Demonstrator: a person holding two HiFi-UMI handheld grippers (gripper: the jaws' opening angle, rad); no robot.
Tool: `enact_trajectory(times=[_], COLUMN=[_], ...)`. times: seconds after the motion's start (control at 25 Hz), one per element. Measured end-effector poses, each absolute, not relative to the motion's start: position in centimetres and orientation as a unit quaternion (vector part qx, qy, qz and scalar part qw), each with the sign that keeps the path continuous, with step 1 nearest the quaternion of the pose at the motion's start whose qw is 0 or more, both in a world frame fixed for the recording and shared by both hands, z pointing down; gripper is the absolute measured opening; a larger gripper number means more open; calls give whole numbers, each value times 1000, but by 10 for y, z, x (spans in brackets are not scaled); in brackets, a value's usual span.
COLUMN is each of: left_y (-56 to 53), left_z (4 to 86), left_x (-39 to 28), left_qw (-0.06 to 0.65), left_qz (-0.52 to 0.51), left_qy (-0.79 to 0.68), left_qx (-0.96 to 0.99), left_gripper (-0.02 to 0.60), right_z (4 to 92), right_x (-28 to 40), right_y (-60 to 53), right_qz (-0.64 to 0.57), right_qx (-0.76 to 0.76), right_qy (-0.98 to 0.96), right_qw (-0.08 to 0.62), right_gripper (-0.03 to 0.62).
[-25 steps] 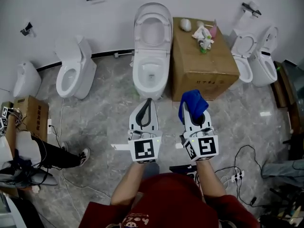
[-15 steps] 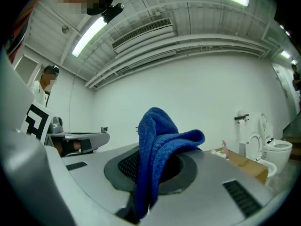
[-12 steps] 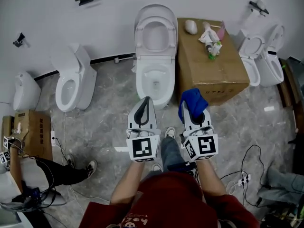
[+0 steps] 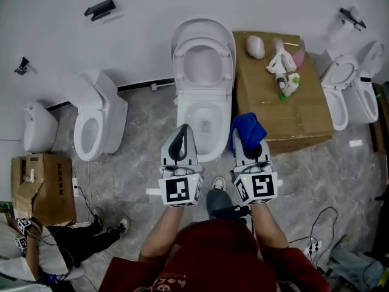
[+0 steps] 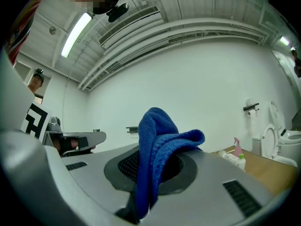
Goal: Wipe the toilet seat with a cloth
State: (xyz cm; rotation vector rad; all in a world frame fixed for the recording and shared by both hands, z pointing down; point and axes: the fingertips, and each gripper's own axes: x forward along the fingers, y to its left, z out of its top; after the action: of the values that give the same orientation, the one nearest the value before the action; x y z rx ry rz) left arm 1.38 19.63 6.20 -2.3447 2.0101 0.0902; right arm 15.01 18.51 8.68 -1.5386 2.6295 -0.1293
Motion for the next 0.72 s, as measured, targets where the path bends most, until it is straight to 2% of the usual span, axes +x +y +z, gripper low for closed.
enact_trajectory(times=[0.4, 0.72], left_y=[64, -29], left_z=[93, 208], left_x=[-6, -72], left_qw=[13, -16], left_qz=[16, 30], left_qy=[662, 655], left_qx=[-749, -755], left_gripper=[15, 15], right_z=[126, 258], right_x=[136, 69], right_y=[52, -40], right_qz=[-53, -81], right_qx=[-515, -538], right_qy=[855, 839], right_qw=[29, -13], right_gripper=[60, 60])
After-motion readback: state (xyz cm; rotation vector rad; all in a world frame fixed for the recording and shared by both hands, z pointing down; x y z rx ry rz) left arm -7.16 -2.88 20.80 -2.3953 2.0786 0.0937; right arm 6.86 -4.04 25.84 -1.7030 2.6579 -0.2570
